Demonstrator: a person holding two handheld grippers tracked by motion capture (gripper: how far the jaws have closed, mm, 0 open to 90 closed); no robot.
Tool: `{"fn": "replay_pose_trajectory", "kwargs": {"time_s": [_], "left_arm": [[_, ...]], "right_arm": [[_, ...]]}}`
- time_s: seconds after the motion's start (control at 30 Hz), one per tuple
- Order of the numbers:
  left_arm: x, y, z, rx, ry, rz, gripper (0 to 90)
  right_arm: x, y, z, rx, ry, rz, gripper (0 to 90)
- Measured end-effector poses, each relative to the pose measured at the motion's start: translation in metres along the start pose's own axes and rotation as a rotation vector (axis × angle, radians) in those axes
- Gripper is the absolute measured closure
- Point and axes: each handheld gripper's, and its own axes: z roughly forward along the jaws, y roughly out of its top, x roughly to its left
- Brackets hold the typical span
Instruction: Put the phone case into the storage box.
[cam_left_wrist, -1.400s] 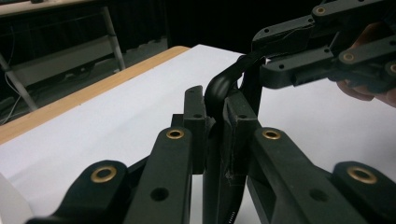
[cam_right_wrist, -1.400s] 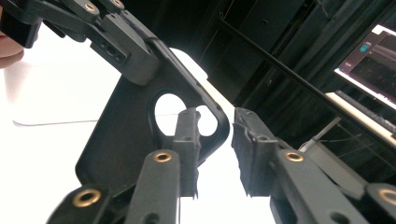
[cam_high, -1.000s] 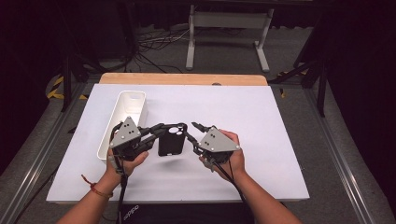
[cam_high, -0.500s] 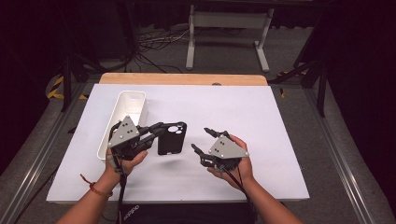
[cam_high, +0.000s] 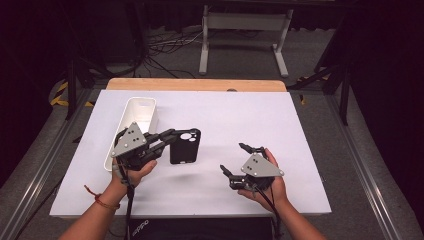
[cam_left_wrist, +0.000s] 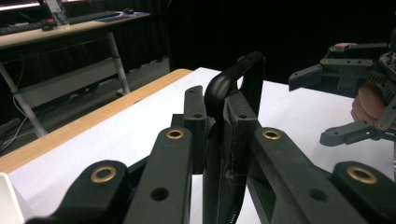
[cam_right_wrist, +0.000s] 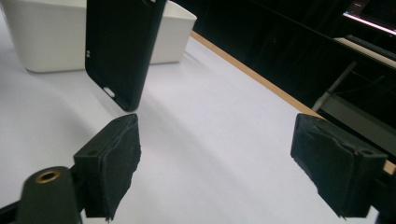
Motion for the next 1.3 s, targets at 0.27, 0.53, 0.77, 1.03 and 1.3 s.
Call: {"fn": "replay_pose_trajectory", "kwargs": {"time_s": [0.27,0.53,0.77,1.03,1.3], "left_arm": [[0.007,0.004,-0.007,-0.022,-0.009,0.008,82.1],[0.011,0.008,-0.009,-0.054,-0.029,0.003,82.1],[0.011,0.018,-0.011,-0.063,-0.038,0.024,82.1],[0.015,0.028,-0.008,-0.074,-0.025,0.036,82.1],[0.023,0.033,-0.012,-0.075,-0.009,0.038,82.1]], "right_arm": [[-0.004,-0.015,-0.007,0.002,-0.019,0.003,13.8],[-0.005,-0.025,-0.01,-0.016,-0.014,0.015,11.0],[-0.004,-0.031,-0.009,-0.011,-0.003,0.007,9.4],[-0.003,-0.033,-0.007,0.001,-0.005,0.002,9.3],[-0.003,-0.033,-0.006,0.006,-0.004,0.003,9.5]]}}
